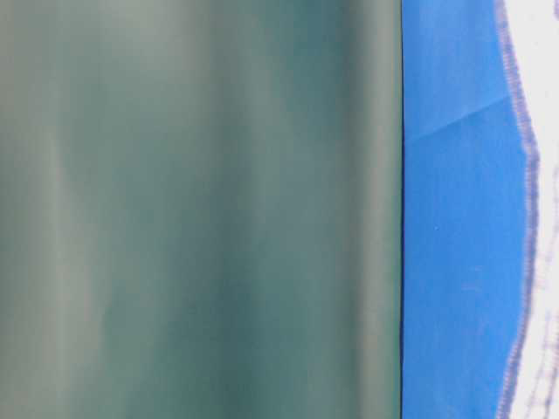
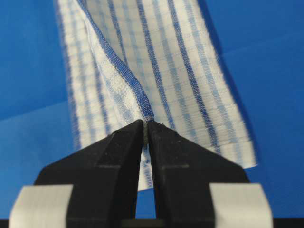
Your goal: Fold the blue towel.
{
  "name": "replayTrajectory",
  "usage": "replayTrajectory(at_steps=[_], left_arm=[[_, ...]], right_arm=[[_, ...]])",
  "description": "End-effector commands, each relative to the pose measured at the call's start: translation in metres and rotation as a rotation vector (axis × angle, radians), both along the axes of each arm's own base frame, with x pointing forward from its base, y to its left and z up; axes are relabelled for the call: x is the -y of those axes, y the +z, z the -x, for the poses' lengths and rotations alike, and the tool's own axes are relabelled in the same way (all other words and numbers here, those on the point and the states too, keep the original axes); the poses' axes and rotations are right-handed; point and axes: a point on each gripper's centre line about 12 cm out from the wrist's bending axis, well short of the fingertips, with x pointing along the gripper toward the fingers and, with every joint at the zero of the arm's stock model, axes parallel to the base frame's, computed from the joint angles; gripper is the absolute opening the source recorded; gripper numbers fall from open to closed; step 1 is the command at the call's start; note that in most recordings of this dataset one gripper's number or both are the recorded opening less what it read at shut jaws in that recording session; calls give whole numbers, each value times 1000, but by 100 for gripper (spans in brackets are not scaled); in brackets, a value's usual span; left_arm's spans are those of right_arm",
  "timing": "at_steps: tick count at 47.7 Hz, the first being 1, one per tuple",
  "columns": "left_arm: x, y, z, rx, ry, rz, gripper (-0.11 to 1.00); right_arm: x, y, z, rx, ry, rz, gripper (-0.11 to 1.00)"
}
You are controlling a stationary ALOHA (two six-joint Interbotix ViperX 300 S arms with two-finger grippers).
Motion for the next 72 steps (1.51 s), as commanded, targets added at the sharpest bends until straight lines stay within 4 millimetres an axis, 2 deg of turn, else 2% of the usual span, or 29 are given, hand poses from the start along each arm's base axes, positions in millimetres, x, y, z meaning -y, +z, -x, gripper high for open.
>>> replayTrajectory(at_steps=[1,15,32,36,40,47,50,55,59,66,72], left_arm=[[5,6,-5,22,-15,7,5],[9,0,-15,-8,-19,0,5],[13,-17,-27,-79,-24,-11,6],[13,-16,-27,-79,-21,-6,12],[13,-16,-25,-82,-15,3,30],[13,-11,-23,-82,-6,18,70],[12,-7,-22,-71,-10,13,79],[5,-1,-21,-55,10,9,76],[-5,2,-22,-46,46,8,73],[-35,-2,-25,-76,134,-25,72],[-48,-9,-27,-95,134,-96,72]], right_arm=[[-6,7,-8,22,14,-6,17],[-10,3,-10,-12,34,-10,17],[-20,0,-9,-42,77,-14,18],[-22,0,-12,-43,80,-16,18],[-24,-1,-14,-48,86,-15,36],[-25,1,-13,-44,92,-13,81],[-24,3,-12,-35,97,-9,94],[-21,6,-11,-20,89,-5,89],[-10,7,-11,-14,56,5,86],[16,6,-12,-21,-17,48,86],[37,-1,-14,-53,-65,93,86]])
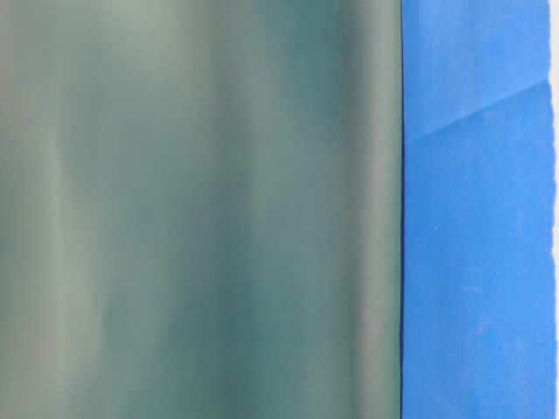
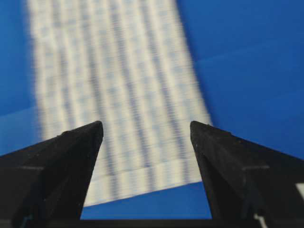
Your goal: Fold the blue towel.
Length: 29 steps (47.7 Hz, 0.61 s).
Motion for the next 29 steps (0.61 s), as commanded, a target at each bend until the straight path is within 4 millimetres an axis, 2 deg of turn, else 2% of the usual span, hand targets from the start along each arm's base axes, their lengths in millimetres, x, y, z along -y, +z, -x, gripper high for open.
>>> replayTrajectory(at_steps=[1,16,29], left_arm=[[-8,0,-6,3,-2,-38,72],[-26,-34,-9,-81,33,-70,70],[-27,-58,-12,-134,44,-59,69]], right_arm=[[12,-1,-4,-7,-32,22,86],[31,-33,-4,-94,-95,72,86],[27,-51,-11,-147,-82,77,85]])
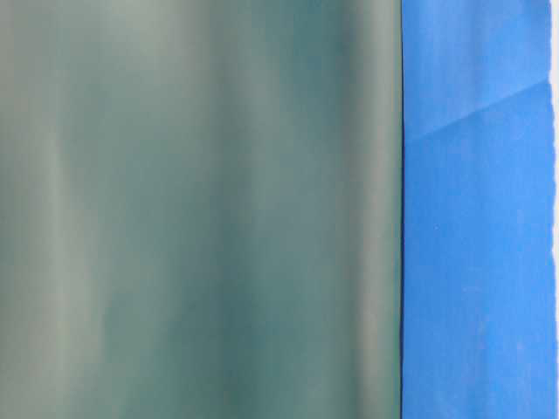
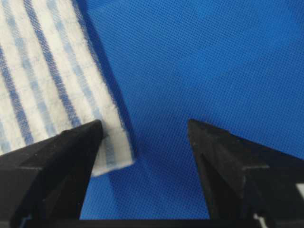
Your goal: Fold the blue towel.
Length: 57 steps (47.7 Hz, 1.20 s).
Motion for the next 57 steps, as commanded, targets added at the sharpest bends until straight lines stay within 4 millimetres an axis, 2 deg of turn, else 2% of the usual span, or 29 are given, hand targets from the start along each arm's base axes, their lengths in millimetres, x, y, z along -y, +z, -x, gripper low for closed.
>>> replayTrajectory(at_steps=[1,5,8,12,17,20,23,32,38,50,57], left_arm=[[-1,1,-6,13,11,7,68],[0,-2,-4,1,13,10,62],[0,-3,-4,-1,10,10,51],[2,-3,-3,-4,5,11,35],[5,-3,-3,-14,-7,12,19],[7,-4,-3,-24,-15,13,9],[9,-5,-2,-36,-20,14,4],[9,-1,-2,-39,-19,16,3],[9,7,-4,-17,-21,15,3],[10,44,-10,35,-28,14,3],[14,73,-13,75,-45,15,3]], right_arm=[[-5,2,-8,15,16,1,85],[-11,0,-10,8,41,1,81],[-15,-1,-11,6,55,0,73],[-19,-2,-11,4,67,-5,55],[-23,-2,-11,0,81,-8,25],[-23,-2,-10,-4,81,-11,14],[-24,-2,-11,-4,83,-11,14],[-24,1,-12,7,81,-12,14],[-24,10,-14,42,83,-11,14],[-26,47,-12,143,102,-30,14],[-27,73,-10,214,114,-41,14]])
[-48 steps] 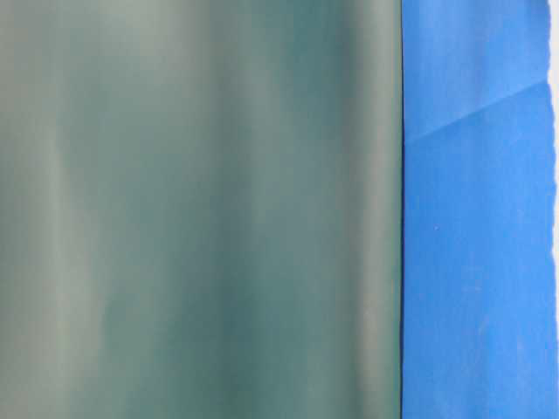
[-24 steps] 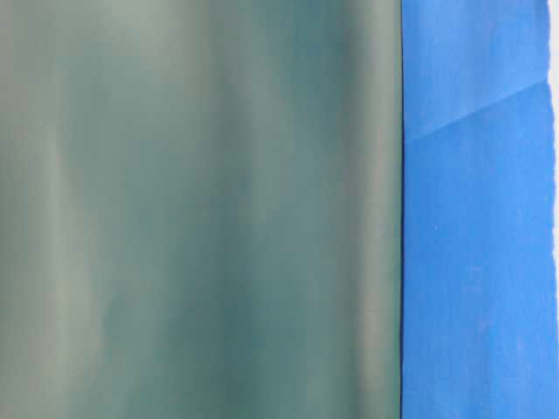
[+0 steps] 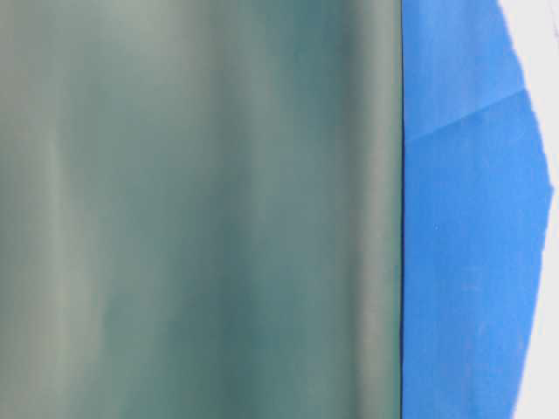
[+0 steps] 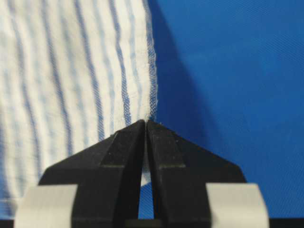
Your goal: Fold the blue towel.
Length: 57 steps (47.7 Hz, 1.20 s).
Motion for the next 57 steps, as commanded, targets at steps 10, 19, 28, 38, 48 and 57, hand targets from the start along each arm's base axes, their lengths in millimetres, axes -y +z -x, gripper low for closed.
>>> replayTrajectory(at_steps=[10,19,28,38,48,57], left_arm=[[15,60,-8,131,-50,9,3],[21,78,1,183,-60,26,3],[27,79,2,186,-32,81,3],[43,83,-4,249,-32,159,3],[61,88,-16,343,-63,213,3],[68,86,-39,369,-65,226,3]], right_arm=[[-2,47,2,113,26,-29,14],[-5,59,2,123,48,-44,14],[0,60,-4,117,36,-33,14],[38,67,-20,115,-57,28,14],[84,76,-38,95,-118,138,14],[121,77,-59,55,-152,199,14]])
